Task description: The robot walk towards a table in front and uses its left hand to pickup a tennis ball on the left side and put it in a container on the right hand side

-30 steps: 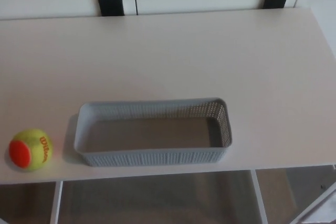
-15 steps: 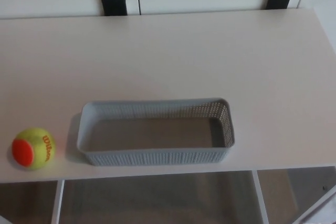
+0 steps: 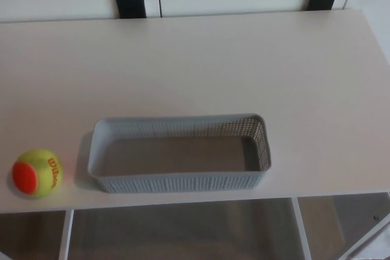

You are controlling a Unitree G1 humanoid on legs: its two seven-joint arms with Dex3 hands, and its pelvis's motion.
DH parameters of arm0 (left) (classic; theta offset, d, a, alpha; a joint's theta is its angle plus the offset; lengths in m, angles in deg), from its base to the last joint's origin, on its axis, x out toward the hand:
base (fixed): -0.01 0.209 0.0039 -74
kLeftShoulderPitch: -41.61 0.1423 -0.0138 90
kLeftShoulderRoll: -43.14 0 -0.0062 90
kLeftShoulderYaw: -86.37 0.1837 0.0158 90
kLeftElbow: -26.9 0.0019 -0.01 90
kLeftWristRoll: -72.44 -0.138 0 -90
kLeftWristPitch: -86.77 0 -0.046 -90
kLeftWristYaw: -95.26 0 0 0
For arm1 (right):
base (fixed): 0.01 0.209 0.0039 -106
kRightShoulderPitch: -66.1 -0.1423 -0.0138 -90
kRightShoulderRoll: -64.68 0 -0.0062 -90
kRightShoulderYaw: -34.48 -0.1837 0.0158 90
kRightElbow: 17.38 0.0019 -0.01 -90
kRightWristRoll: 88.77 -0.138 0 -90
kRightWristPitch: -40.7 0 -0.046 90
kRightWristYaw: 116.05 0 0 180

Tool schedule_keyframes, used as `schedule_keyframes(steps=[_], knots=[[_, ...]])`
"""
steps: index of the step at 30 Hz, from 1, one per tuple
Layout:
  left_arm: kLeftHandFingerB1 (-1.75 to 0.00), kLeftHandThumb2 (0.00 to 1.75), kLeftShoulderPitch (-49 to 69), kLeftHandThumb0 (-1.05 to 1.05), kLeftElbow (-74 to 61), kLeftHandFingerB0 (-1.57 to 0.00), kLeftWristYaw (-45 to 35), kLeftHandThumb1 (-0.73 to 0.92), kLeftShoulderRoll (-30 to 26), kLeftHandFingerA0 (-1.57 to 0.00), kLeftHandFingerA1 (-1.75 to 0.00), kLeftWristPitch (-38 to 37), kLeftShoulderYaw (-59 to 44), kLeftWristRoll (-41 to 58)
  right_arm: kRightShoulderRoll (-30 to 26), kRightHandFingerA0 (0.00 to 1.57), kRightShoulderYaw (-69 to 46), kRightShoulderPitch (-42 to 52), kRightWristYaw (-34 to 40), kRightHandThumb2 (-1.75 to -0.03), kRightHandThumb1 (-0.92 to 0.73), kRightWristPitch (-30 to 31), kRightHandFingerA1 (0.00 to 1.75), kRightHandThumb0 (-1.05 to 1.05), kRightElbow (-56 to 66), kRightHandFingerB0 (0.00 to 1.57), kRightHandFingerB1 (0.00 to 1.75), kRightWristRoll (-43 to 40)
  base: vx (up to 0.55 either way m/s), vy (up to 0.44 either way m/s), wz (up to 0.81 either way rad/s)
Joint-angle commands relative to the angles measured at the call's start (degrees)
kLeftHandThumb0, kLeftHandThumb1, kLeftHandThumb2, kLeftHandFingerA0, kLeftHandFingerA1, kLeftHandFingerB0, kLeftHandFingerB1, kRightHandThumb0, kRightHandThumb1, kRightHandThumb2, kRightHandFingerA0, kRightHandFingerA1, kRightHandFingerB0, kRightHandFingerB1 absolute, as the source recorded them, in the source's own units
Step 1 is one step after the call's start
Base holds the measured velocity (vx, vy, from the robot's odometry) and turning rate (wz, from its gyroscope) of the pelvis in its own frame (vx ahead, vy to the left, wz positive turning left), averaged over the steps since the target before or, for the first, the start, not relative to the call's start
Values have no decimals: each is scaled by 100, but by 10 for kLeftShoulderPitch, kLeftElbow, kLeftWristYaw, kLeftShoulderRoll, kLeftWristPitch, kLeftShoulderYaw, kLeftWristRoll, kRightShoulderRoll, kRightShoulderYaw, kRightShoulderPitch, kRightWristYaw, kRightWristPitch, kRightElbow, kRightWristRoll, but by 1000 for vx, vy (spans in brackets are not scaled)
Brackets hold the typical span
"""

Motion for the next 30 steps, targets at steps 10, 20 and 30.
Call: schedule_keyframes(steps=[10, 20, 30], knots=[[-29, 61, 21, 8, -46, -11, 42, 68, 30, -17, -40, 30, 79, -36, -16, 76, 5, 6, 2, -63, -38, -1, 58, -33, 4, 55, 51, 10, 0, 0, 0], [-30, 61, 25, 6, -13, -12, 37, 70, 17, -18, -40, 1, 78, -43, -15, 76, 2, 12, -3, -63, -38, 8, 57, -33, 17, 55, 50, 3, -11, 12, 4], [-30, 60, 18, 4, -4, -13, 40, 69, 15, -19, -41, -6, 82, -47, -16, 81, 2, 16, -5, -53, -45, 2, 51, -22, 28, 60, 45, 2, -56, 202, -14]])
